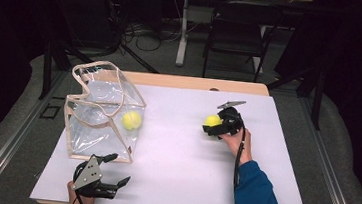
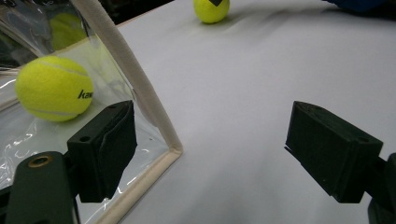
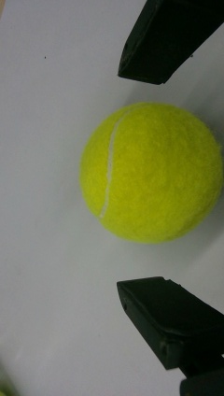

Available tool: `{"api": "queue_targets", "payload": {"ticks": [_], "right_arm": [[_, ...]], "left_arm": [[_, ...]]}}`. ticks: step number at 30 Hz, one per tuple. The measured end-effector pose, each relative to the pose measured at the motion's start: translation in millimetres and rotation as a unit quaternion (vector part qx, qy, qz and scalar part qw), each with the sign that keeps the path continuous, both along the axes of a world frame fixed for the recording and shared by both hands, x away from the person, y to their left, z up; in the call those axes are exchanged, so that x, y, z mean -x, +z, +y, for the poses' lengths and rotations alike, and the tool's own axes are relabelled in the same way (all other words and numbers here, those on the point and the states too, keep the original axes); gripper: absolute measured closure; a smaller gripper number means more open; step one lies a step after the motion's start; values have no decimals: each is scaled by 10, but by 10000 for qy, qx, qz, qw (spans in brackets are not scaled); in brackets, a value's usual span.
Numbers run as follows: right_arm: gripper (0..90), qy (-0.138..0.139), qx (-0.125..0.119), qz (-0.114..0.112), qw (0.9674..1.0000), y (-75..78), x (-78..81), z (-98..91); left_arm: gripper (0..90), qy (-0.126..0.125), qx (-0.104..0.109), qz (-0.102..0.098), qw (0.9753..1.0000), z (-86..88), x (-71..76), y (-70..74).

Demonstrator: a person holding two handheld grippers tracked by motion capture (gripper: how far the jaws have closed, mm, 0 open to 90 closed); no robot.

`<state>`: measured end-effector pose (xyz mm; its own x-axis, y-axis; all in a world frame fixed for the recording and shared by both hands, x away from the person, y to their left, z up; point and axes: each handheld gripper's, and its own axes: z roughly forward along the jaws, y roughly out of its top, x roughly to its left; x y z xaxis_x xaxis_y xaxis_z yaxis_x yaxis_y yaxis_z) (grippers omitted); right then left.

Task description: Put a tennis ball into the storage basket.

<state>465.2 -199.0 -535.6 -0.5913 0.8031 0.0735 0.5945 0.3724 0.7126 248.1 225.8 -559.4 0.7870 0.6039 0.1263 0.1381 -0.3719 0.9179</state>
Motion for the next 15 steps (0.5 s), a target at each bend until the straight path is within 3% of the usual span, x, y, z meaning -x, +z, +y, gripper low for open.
{"api": "queue_targets", "payload": {"ticks": [3, 7, 10, 15], "right_arm": [[38, -34, -39, 42, 10000, -34, -14, -3], [162, -135, 85, -17, 9999, -55, -29, -7], [242, -107, 27, 84, 9999, -69, -32, -14], [261, -92, 53, 73, 9999, -52, -17, 3]], "left_arm": [[159, -1, 2, 1, 10000, -1, 1, 0], [159, -33, -37, 48, 10000, -5, -14, -5], [159, -28, -44, -23, 10000, -6, 16, 9], [159, -49, -56, 15, 10000, -17, 3, -2]]}}
